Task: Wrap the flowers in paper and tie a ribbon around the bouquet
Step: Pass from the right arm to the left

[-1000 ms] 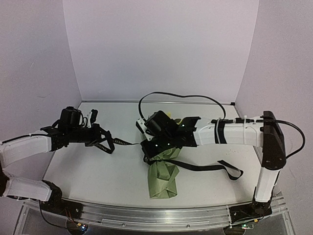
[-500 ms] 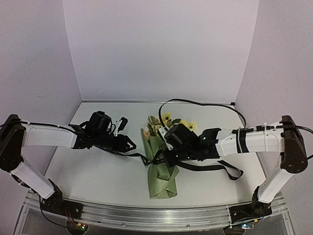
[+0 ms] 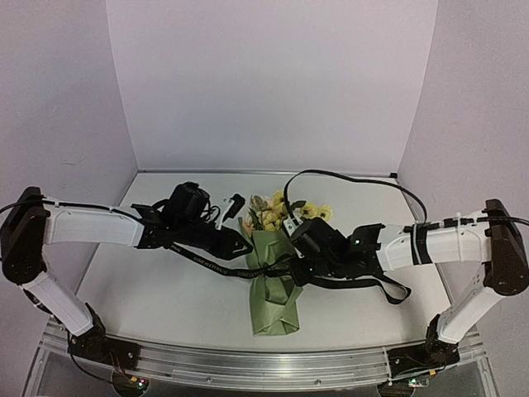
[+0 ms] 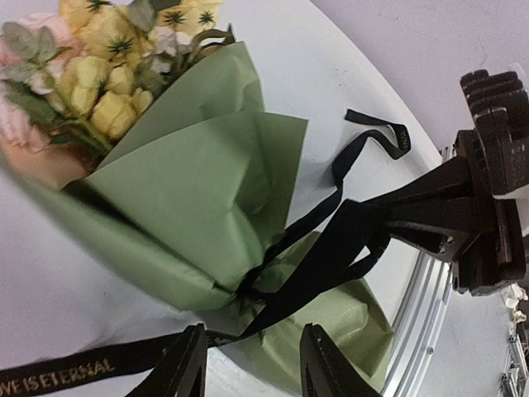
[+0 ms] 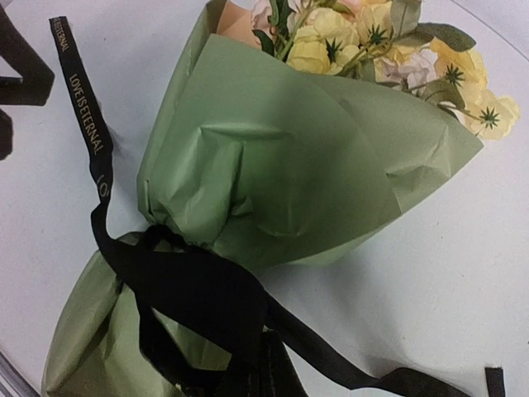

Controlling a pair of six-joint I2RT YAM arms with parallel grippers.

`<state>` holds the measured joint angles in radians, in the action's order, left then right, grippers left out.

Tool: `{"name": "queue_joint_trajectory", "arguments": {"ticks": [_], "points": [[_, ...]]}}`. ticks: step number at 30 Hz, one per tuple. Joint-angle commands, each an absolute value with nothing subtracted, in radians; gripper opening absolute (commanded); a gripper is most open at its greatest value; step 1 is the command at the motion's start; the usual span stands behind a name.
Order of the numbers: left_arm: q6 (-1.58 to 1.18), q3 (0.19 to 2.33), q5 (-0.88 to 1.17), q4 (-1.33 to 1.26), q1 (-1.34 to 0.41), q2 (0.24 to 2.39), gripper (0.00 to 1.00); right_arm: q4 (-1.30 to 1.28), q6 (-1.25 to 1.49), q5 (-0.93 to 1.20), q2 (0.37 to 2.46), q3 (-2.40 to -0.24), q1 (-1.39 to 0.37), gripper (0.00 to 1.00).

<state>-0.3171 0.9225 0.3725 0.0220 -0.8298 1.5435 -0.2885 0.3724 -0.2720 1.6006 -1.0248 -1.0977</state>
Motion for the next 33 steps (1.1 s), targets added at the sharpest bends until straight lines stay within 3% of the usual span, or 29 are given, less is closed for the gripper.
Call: {"name": "queue_joint_trajectory", "arguments": {"ticks": [1,8,15,20,27,33], "points": [[-0.184,1.059,0.362,0.067,-0.906,1.663,0.4,-0.283,0.437,-0.257,1.527,-0.984,-1.096,0.0],[-0.131,1.135,0.34,0.09,-0.968,1.766,0.37,-0.288,0.454,-0.207,1.49,-0.932,-1.096,0.0],[-0.114,1.168,0.322,0.091,-0.996,1.817,0.22,-0.302,0.47,-0.162,1.482,-0.918,-1.096,0.01],[-0.097,1.17,0.327,0.091,-1.007,1.83,0.15,-0.31,0.474,-0.141,1.464,-0.891,-1.096,0.08],[-0.065,1.167,0.332,0.093,-1.032,1.838,0.09,-0.347,0.472,-0.135,1.426,-0.87,-1.097,0.37],[-0.028,1.168,0.322,0.105,-1.052,1.833,0.08,-0.435,0.513,-0.168,1.344,-0.839,-1.065,0.69]]}}
